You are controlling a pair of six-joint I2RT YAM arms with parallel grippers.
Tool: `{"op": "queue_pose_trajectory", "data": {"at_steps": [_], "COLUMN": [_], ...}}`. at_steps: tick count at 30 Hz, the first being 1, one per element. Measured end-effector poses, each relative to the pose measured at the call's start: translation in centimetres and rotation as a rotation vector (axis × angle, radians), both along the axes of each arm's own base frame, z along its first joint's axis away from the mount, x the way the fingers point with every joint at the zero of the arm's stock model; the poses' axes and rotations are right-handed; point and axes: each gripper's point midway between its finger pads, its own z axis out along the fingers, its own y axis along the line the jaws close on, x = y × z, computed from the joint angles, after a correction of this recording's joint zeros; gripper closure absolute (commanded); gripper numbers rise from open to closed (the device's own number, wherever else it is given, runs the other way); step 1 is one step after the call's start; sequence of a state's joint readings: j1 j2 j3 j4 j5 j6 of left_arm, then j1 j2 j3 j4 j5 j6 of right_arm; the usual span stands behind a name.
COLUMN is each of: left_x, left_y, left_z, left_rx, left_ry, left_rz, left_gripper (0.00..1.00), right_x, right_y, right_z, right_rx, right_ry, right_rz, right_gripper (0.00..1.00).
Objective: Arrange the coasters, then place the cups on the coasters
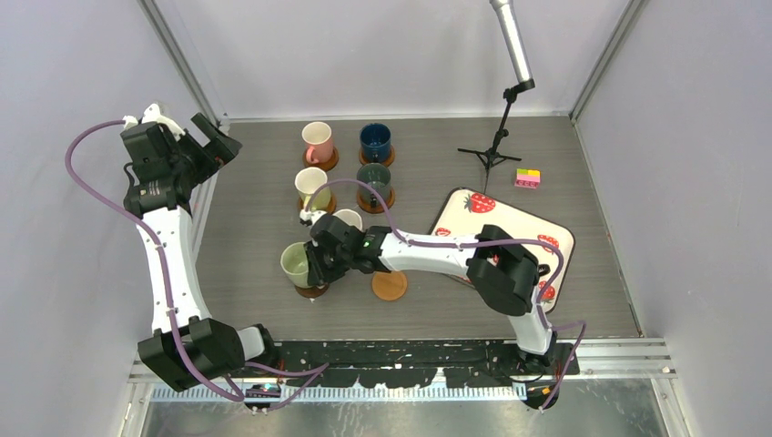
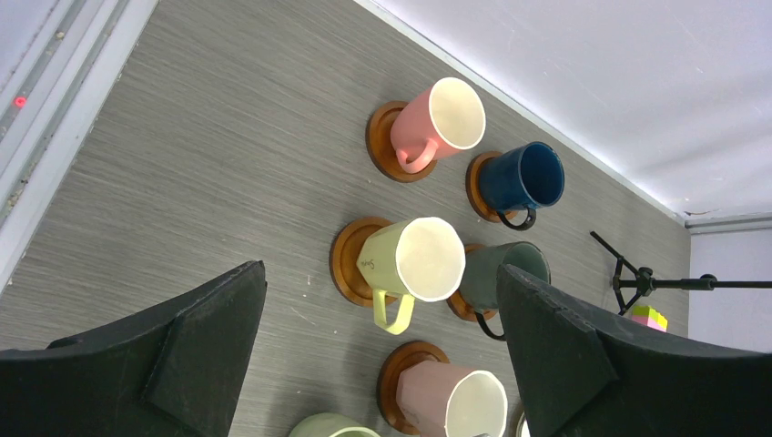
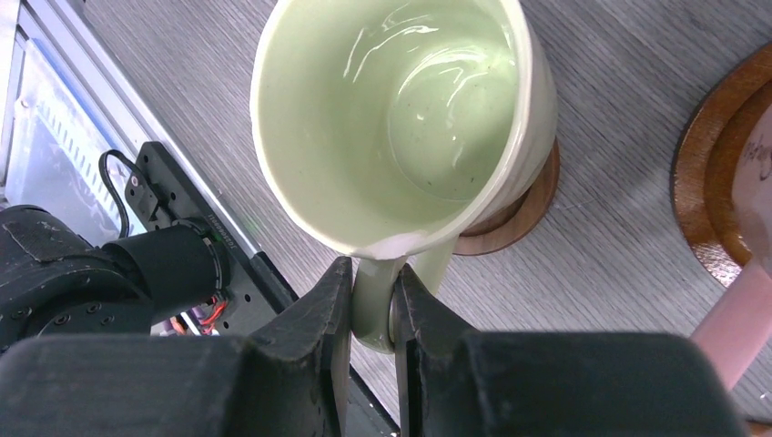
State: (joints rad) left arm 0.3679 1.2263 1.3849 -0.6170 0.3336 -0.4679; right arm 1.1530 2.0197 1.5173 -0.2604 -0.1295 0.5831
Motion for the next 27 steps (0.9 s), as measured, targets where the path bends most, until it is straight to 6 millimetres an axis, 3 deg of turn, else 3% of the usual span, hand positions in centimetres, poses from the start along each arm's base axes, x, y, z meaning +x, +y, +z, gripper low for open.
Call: {"op": "queue_pose_trajectory", "data": {"at_steps": [9,17,23,27], "left_x": [0.0,0.0,0.0,0.0], "left_y": [0.0,0.0,0.0,0.0], "left_z": [0.0,-0.1,-0.1,-0.1], "left_rx": [0.000,0.000,0.000,-0.001], "left_ry": [0.000,0.001,0.001,0.002], "left_rz": [0.000,0.000,0.000,0.000], "left_gripper": [0.00,0.00,0.00,0.00], "right_x": [-0.4,-1.0,-1.4,-1.5], "right_y": [-0.9,-1.6,-1.8,-1.9], "right_z": [0.0,-0.5,-0.9,-1.1], "right_rx": [0.005,0.020,0.030,0.036], "right_ry": [-0.004,-0.008,-0.026,-0.036], "right_rz": [0.000,0.015,0.036,0.042], "right_gripper": [0.99,0.90,1.00,1.00]}}
